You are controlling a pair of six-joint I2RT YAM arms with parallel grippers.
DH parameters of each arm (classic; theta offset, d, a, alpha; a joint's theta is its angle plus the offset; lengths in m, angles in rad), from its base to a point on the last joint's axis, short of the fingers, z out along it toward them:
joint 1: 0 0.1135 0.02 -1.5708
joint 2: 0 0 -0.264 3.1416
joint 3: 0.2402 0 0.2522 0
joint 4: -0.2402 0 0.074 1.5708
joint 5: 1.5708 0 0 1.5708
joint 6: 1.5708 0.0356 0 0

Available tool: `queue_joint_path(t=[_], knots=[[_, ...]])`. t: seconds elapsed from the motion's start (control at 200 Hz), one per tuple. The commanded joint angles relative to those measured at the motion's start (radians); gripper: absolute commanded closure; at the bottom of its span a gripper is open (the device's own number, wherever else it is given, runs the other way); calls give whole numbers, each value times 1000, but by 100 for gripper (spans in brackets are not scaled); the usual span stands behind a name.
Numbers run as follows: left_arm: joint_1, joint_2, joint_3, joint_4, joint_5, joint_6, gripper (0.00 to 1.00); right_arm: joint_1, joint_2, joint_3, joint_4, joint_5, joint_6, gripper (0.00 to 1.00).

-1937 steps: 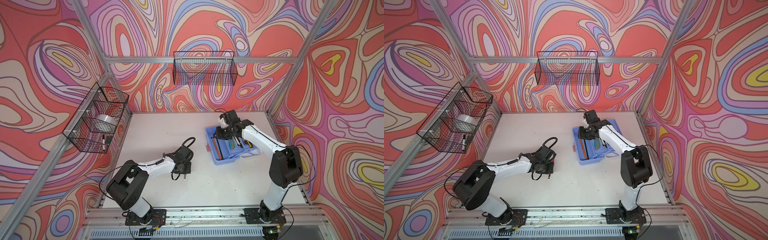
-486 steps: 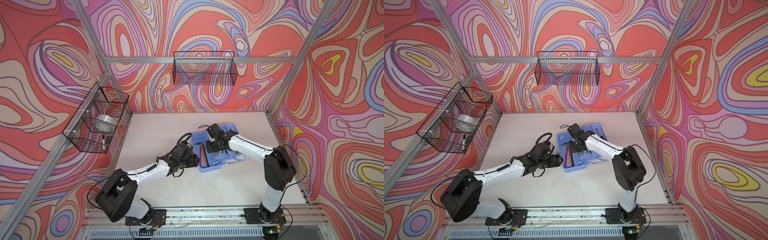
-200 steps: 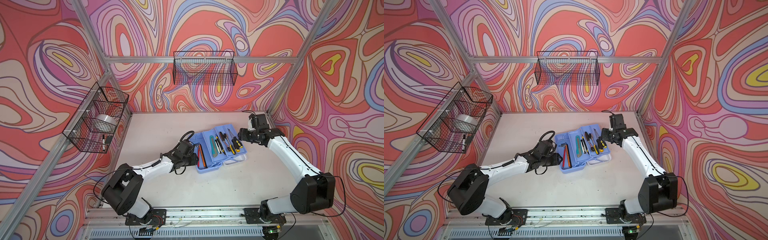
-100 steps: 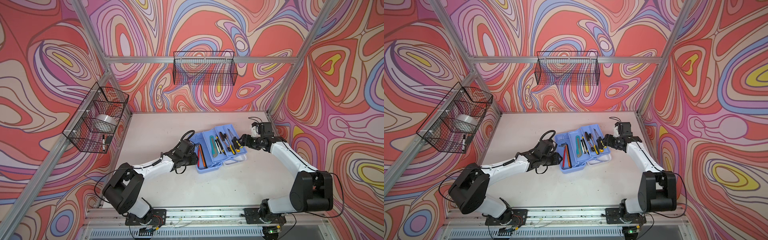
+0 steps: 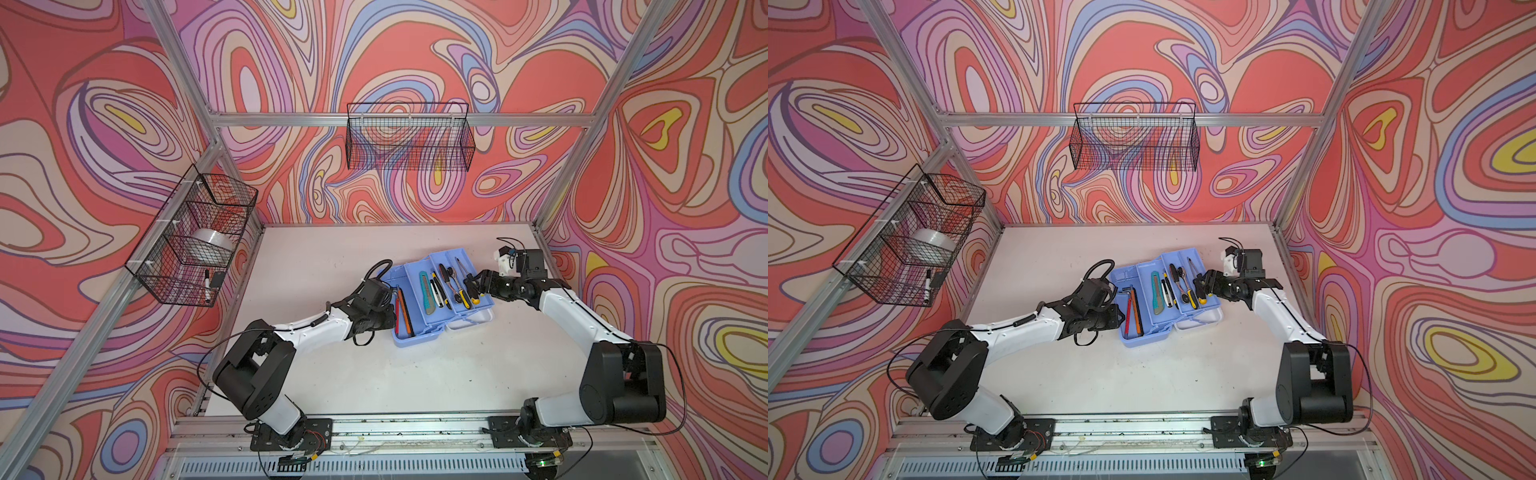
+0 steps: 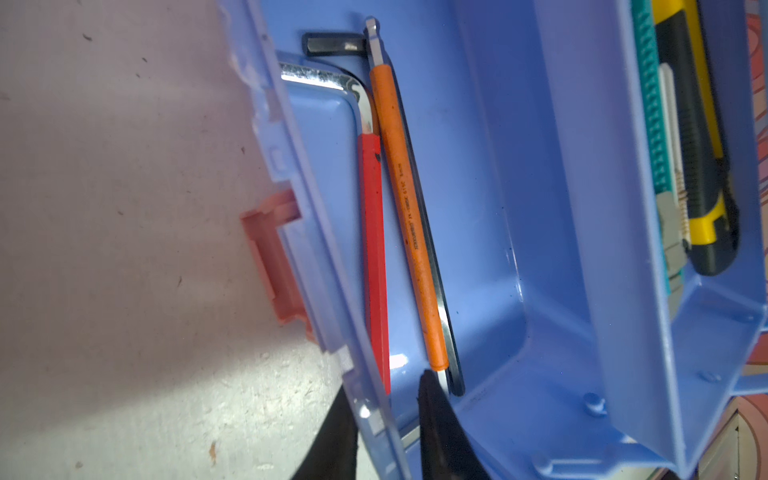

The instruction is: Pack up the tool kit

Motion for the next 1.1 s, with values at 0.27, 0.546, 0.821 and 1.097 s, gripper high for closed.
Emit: queue_joint_path(t=[0.27, 0.546, 0.821, 1.097], knots=[[-1, 19, 26, -22, 5, 11, 75, -14, 50, 34, 104, -59, 51, 26], [-3, 41, 33, -17, 4, 13, 75, -13, 88, 40, 131, -126, 71, 32], [-3, 73, 36, 13, 18, 12, 76, -13, 11, 47, 113, -168, 111, 39], [-2, 96, 37, 33, 31, 11, 77, -12, 11, 37, 116, -191, 140, 43]])
